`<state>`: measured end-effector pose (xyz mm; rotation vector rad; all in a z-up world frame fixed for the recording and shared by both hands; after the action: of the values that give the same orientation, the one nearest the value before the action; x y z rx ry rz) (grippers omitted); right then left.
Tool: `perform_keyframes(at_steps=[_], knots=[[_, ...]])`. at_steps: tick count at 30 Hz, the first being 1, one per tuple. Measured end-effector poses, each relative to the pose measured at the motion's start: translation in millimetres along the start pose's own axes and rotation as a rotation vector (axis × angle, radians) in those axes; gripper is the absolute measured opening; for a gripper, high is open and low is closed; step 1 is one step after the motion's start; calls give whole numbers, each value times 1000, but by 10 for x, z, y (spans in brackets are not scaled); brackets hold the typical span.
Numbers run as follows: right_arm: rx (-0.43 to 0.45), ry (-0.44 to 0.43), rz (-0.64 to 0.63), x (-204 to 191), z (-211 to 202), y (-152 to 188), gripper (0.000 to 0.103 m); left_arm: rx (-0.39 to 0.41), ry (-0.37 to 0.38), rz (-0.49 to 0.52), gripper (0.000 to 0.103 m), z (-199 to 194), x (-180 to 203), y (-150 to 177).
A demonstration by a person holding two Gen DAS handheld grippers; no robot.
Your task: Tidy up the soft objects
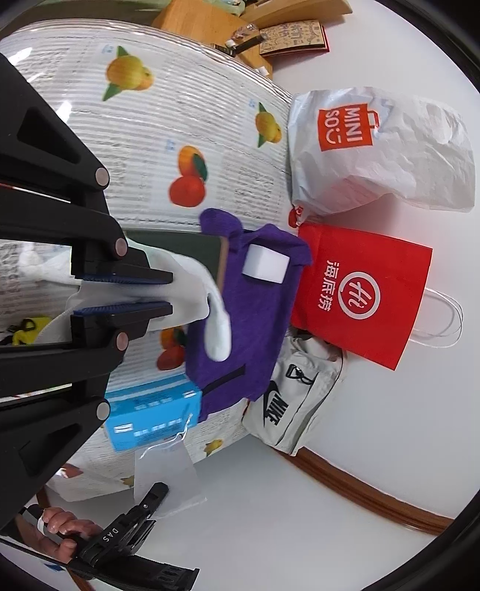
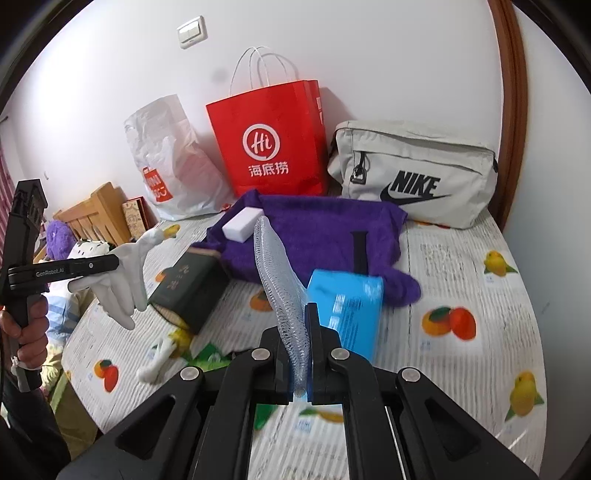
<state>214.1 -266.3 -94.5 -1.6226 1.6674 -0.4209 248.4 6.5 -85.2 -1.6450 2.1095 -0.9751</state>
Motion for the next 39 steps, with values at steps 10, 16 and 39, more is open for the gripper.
perform_keyframes(at_steps=[10,16,39], knots=[[27,23,-6,44,344,-489,4,13,25,16,10,269,-66,-416],[18,32,0,132,663,-705,4,8,46,58,10,522,-39,-746],[-117,170,-74,479,1950,-920,4,-157,79,92,10,1937,-5,-1055]])
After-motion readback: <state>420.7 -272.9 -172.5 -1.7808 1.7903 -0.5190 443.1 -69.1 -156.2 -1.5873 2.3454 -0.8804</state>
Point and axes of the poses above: each gripper's, at about its wrist camera, not at the fingertips, and z roughly the way its jaws point, x to its right, y to its underside, the point moved 8 cm from there along z, roughly the way its jaws point, and after that the axes turned 11 degrees about z, right-handed, at the moved point
